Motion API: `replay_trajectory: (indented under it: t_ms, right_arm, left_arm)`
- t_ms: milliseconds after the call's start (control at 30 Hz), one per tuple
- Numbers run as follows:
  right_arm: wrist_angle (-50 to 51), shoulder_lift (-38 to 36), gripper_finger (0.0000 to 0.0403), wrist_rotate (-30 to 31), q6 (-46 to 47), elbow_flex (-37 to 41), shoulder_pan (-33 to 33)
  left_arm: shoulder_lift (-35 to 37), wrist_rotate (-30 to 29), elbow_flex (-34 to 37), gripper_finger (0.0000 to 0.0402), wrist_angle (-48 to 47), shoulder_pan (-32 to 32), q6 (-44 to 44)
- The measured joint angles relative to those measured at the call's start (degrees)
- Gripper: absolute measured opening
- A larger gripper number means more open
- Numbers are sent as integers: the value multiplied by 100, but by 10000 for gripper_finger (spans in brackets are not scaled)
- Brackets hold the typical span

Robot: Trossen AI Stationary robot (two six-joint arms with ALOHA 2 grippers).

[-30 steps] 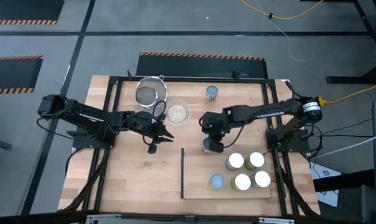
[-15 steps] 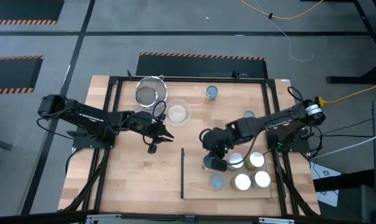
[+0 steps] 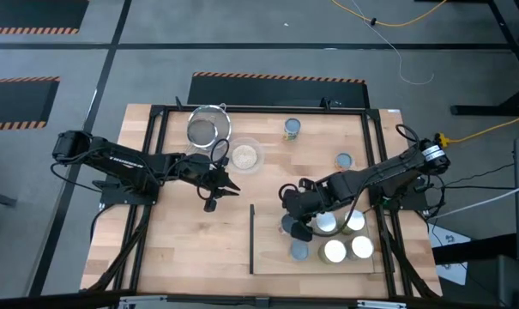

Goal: Pick and place cans onto a shelf
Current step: Put the red can on the shelf aligned with the other orange can

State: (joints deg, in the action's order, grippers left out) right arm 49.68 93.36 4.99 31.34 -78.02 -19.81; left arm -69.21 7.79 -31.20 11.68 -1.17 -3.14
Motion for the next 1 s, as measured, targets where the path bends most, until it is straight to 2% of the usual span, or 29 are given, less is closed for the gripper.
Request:
replay_trajectory:
  t_ms: [367, 1000]
  right_arm:
    - [-100, 7, 13, -2, 314, 858, 2]
    - [-257, 7, 27, -194, 360, 898, 2]
  left_arm:
    - [0, 0, 0, 66, 0, 0, 0]
    - [0, 0, 0, 66, 2, 2, 0]
